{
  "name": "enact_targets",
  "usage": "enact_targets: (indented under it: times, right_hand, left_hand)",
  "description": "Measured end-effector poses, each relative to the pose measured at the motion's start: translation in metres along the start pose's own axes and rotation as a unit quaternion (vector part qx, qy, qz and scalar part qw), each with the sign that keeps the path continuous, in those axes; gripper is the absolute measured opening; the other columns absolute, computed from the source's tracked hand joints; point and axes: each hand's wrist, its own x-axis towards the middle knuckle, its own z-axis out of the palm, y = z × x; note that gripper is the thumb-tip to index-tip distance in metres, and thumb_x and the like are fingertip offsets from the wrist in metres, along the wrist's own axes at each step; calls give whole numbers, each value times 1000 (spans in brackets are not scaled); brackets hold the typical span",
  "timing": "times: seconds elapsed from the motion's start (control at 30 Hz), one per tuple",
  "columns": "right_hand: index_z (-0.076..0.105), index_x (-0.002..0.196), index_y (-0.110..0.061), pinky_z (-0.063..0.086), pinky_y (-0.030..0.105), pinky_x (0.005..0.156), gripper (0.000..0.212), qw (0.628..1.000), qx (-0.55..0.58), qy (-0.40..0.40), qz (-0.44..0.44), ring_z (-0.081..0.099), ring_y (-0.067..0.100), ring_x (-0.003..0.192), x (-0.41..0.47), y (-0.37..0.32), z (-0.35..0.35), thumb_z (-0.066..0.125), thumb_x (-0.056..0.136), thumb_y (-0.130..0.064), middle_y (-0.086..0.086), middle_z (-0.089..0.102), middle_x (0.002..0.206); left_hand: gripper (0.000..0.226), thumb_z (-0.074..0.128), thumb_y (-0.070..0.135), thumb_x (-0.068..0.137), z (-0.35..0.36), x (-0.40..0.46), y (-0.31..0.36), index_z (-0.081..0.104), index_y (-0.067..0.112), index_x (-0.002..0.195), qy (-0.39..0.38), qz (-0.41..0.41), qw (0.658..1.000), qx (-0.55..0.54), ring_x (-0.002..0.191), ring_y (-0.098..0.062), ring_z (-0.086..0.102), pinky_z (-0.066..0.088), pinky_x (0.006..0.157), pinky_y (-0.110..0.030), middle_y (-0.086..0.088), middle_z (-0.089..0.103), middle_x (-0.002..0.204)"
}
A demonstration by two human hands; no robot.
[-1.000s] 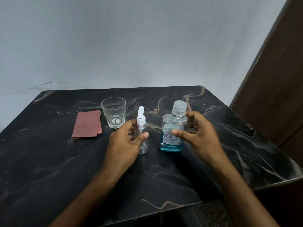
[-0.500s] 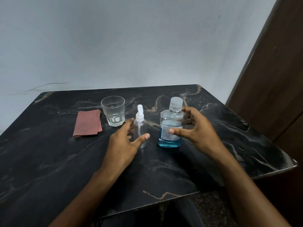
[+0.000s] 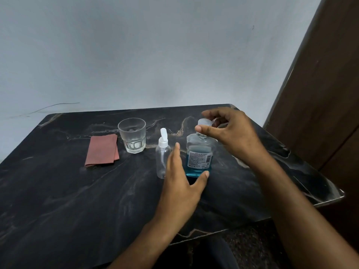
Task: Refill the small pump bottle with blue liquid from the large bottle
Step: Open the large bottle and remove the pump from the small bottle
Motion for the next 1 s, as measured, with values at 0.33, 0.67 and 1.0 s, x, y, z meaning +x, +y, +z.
enact_targets:
  times: [0.33, 0.67, 1.0]
  right_hand:
    - [77, 109, -15, 59, 25, 72, 40, 1000, 18, -19, 8, 71, 10, 84, 4, -2, -3, 89, 73, -27, -2, 74, 93]
    - [70, 126, -19, 60, 23, 85, 44, 997, 21, -73, 1, 70, 3, 97, 1, -11, -8, 78, 83, -13, -9, 72, 112]
    - [72, 121, -17, 60, 24, 78, 43, 999, -6, -35, -3, 70, 2, 86, 3, -9, -3, 80, 80, -13, -7, 74, 99]
  left_hand:
    - [46, 69, 17, 96, 25, 34, 3, 54, 25, 139, 107, 12, 991, -77, 119, -9, 65, 57, 100, -37, 6, 67, 128]
    - [36, 72, 13, 94, 23, 44, -6, 64, 21, 128, 105, 8, 991, -87, 111, -9, 68, 58, 97, -37, 4, 72, 119]
    - [35, 68, 13, 97, 23, 45, -8, 62, 19, 130, 91, 16, 991, -92, 113, -10, 69, 59, 97, -36, 2, 71, 121]
